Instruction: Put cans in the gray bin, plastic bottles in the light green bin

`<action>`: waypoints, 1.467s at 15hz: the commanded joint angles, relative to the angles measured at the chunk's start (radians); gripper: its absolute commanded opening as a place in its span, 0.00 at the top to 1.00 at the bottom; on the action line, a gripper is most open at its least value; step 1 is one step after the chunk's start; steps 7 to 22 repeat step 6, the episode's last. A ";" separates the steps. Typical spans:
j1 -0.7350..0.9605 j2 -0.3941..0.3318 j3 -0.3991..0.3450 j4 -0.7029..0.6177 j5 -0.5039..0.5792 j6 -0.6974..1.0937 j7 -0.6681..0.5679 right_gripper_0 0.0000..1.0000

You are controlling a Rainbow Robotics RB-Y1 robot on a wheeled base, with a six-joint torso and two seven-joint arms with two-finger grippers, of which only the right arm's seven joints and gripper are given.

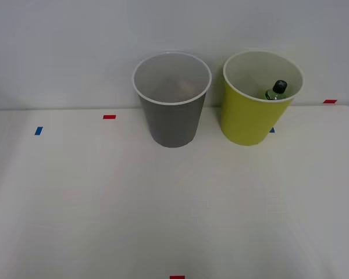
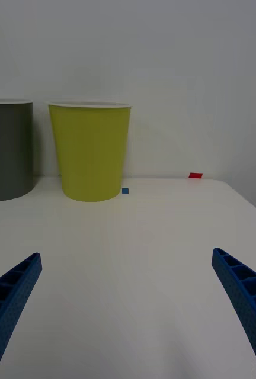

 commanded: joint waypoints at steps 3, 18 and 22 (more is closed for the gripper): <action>0.000 0.000 0.000 0.000 0.000 0.000 0.000 0.00; 0.000 0.000 0.000 0.000 0.000 0.000 0.000 0.00; 0.000 0.000 0.000 0.000 0.000 0.000 0.000 0.00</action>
